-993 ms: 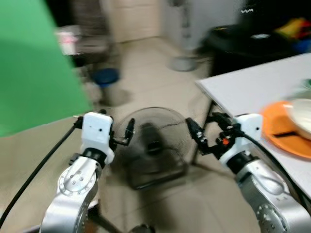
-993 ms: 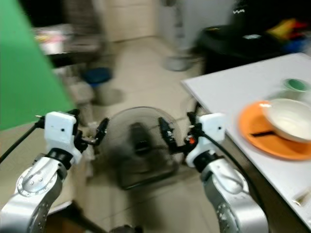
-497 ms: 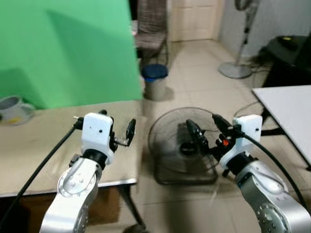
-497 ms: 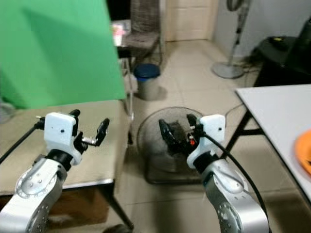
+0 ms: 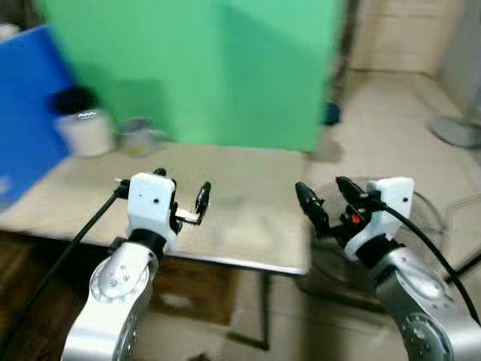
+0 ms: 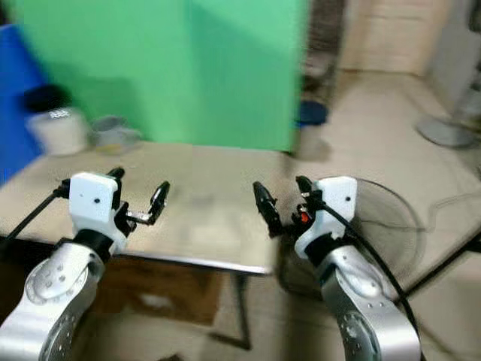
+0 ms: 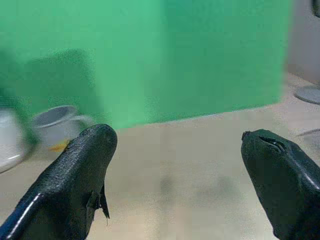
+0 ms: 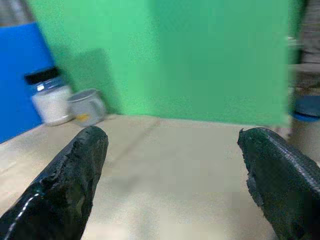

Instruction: Setting the table

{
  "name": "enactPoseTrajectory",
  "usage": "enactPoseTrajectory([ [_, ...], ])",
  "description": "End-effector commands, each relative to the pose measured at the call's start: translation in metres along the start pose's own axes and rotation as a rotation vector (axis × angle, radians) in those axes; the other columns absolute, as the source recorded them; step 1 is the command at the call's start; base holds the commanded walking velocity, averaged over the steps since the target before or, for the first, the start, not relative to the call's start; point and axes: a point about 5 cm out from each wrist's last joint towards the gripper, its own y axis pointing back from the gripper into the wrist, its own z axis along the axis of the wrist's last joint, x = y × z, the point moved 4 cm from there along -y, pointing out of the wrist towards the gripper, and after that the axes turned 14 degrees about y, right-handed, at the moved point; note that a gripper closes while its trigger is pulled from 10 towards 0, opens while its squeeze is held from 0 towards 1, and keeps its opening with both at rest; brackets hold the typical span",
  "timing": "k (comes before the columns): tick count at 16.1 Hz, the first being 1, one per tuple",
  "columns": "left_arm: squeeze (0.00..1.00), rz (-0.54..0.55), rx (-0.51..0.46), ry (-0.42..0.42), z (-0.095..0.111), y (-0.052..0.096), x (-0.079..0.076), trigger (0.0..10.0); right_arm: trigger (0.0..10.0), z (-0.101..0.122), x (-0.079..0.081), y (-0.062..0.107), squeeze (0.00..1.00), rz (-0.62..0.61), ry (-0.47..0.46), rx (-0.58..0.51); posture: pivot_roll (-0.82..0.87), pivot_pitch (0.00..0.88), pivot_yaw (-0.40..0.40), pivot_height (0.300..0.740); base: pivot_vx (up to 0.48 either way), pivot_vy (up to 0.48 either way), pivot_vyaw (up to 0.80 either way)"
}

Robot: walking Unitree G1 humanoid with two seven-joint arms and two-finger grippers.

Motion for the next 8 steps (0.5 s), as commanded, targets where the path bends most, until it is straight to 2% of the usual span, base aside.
enactPoseTrajectory([
  [1, 0.00, 0.026, 0.003, -0.021, 0.001, 0.001, 0.008, 10.0, 10.0, 0.004, 0.007, -0.003, 1.00, 0.020, -0.018, -0.016, 0.13, 0.000, 0.040, 0.740, 0.000, 0.439, 0.00],
  [3, 0.00, 0.026, 0.001, -0.025, 0.002, 0.000, 0.008, 10.0, 10.0, 0.003, 0.006, -0.003, 1.00, 0.006, -0.031, -0.014, 0.13, 0.000, 0.040, 0.740, 0.000, 0.446, 0.00],
  [4, 0.00, 0.030, -0.004, -0.055, 0.005, -0.003, 0.015, 10.0, 10.0, 0.005, 0.013, -0.007, 0.87, -0.022, -0.059, -0.013, 0.13, 0.000, 0.048, 0.740, 0.000, 0.450, 0.00],
  [5, 0.00, 0.030, -0.007, -0.075, 0.008, -0.005, 0.020, 10.0, 10.0, 0.005, 0.019, -0.011, 0.00, -0.024, -0.065, 0.001, 0.13, 0.000, 0.050, 0.740, 0.000, 0.450, 0.00],
  [6, 0.00, 0.029, -0.009, -0.083, 0.009, -0.006, 0.021, 10.0, 10.0, 0.003, 0.019, -0.011, 0.00, -0.026, -0.070, 0.012, 0.13, 0.000, 0.050, 0.740, 0.000, 0.446, 0.00],
  [8, 0.00, 0.048, -0.031, -0.070, 0.015, -0.008, 0.025, 10.0, 10.0, 0.000, 0.017, -0.013, 0.00, -0.035, -0.095, 0.033, 0.14, 0.000, 0.050, 0.740, 0.000, 0.000, 0.00],
])
